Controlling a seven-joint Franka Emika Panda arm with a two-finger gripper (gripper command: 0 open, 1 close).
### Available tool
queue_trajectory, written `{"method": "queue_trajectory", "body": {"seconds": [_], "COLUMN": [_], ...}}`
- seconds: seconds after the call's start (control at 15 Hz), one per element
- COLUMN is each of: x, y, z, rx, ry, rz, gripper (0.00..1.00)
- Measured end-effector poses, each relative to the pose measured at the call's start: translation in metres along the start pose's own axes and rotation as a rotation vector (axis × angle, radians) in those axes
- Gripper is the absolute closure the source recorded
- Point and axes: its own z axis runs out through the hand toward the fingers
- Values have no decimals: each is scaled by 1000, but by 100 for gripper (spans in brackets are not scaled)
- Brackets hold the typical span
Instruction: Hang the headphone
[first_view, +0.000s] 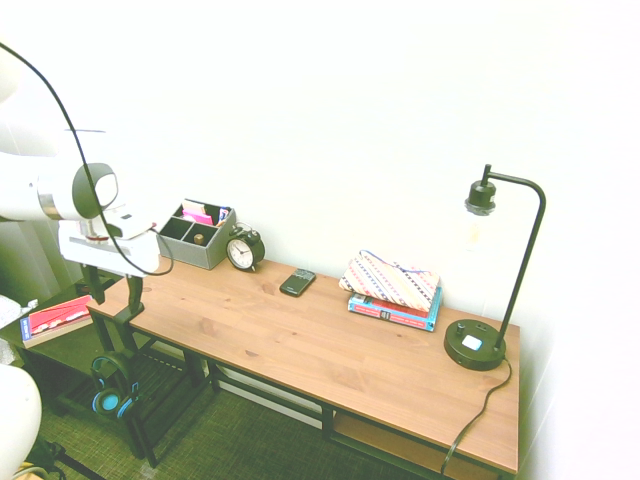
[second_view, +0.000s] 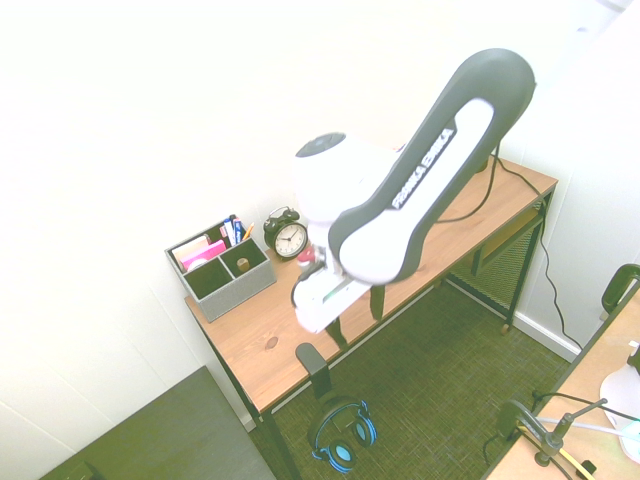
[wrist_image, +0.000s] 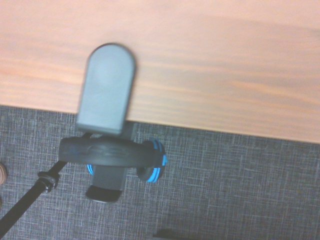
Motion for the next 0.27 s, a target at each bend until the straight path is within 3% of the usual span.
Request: {"method": "queue_trajectory", "body": {"seconds": [0.27], "x": [86], "y": [101], "z": [-79], "rx": [5], "ry": [4], "rz": [36], "gripper": [0]}}
